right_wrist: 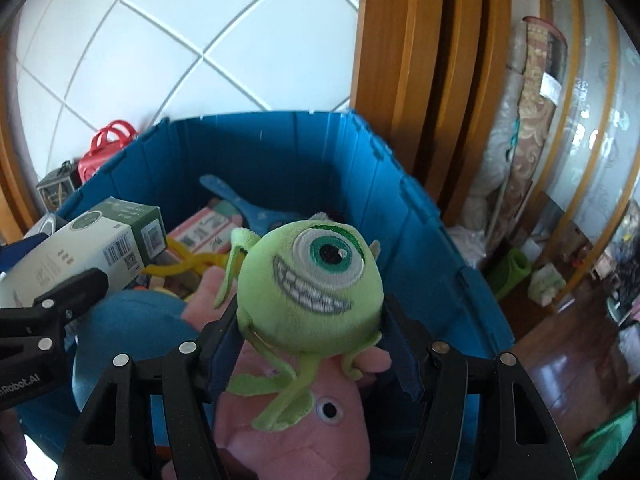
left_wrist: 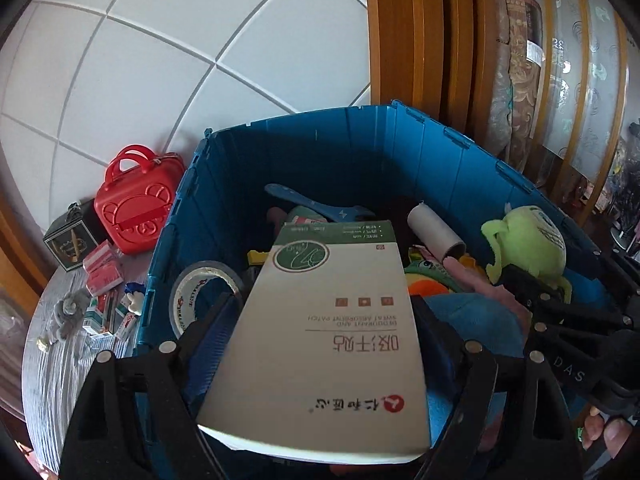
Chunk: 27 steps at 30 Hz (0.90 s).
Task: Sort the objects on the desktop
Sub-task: 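Carry the patch box and green plush into the blue crate with both tools, then open both tools to drop the box and plush into the crate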
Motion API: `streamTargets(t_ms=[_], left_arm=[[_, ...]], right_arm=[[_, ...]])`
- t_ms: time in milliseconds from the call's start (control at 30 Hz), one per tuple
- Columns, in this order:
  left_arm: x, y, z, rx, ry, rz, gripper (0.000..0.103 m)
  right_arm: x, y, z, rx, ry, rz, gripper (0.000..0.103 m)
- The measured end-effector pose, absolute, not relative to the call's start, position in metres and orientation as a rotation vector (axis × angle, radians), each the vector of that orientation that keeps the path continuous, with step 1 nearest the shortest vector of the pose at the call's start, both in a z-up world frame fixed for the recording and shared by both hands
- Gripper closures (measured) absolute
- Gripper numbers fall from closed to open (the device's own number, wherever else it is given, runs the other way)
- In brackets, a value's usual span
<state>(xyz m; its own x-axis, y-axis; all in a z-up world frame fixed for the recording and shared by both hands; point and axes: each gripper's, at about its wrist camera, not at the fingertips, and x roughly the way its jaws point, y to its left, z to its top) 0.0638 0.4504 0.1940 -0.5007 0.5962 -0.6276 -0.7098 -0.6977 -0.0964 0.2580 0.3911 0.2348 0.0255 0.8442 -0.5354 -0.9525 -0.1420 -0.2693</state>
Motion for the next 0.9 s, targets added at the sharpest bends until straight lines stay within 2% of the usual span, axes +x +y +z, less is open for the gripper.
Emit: streamTargets(t_ms=[167, 333, 467, 567, 900], left_arm=[[0.064, 0.452, 0.194, -0.841, 0.233, 2.220, 0.017], [0.062, 0.449, 0.194, -0.847, 0.216, 2.237, 0.015], [0.067, 0.443, 0.199, -0.815, 0.215, 2.265, 0.015], [0.071, 0.437, 0.204, -0.793, 0.205, 2.285, 0.015], [0.077, 0.392, 0.213, -0.734, 0.143, 2.359, 0.012]], right_arm=[[0.256, 0.387, 0.234, -0.696, 0.191, 1.582, 0.037], [0.262, 0.382, 0.233, -0.685, 0.196, 1.609, 0.014], [0.263, 0.375, 0.238, -0.669, 0.189, 1.625, 0.012], [0.264, 0.367, 0.243, -0.653, 0.174, 1.634, 0.002], [0.245, 0.344, 0.258, -0.601, 0.118, 1.699, 0.000]])
